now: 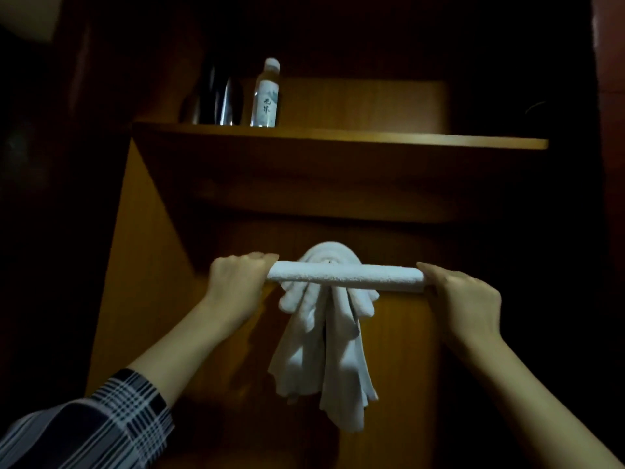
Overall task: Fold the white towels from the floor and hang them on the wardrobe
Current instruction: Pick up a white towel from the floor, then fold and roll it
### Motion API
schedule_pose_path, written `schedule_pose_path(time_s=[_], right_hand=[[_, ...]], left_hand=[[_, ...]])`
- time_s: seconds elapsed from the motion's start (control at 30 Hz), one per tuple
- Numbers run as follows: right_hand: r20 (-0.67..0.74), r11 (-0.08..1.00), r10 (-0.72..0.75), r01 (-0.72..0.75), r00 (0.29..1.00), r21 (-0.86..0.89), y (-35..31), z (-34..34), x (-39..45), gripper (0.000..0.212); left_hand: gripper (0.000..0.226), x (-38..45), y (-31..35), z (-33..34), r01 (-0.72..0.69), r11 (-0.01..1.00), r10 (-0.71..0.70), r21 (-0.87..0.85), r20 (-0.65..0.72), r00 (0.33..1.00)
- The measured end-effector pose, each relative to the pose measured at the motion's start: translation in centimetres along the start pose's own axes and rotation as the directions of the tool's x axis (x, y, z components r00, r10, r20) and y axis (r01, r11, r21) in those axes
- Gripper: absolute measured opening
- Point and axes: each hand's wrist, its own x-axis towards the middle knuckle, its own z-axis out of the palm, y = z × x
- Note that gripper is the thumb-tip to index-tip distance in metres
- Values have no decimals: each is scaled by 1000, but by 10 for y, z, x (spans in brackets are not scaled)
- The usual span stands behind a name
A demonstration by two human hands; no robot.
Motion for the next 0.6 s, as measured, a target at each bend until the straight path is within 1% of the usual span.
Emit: schedule_pose_path(time_s=[0.07, 0.13, 0.2, 0.33, 0.4, 0.53, 0.6], right_hand=[[-59, 1000, -4, 4, 998, 9, 3, 15, 20, 42], [-115, 1000, -2, 2, 993, 0, 5, 29, 38, 39], [-154, 1000, -8, 5, 988, -22, 8, 44, 53, 34], [-132, 1000, 23, -24, 991, -6, 12, 78, 73, 26], [-134, 1000, 16, -17, 991, -9, 11, 96, 77, 23], [-186, 999, -50, 49, 981, -12, 9, 128, 81, 34], [-220, 997, -82, 82, 972, -8, 8, 139, 77, 32]], left_hand=[[49, 24, -5, 9, 27, 1000, -27, 14, -23, 999], [49, 47, -12, 20, 41, 999, -39, 22, -67, 997], [50, 66, -18, 33, 62, 998, -60, 14, -83, 995], [56, 93, -26, 56, 74, 997, -73, 8, -110, 991], [55, 103, -33, 70, 82, 997, -80, 15, -109, 991], [54, 116, -43, 96, 102, 994, -98, 40, -91, 991], [54, 114, -43, 109, 96, 995, -94, 30, -71, 993]])
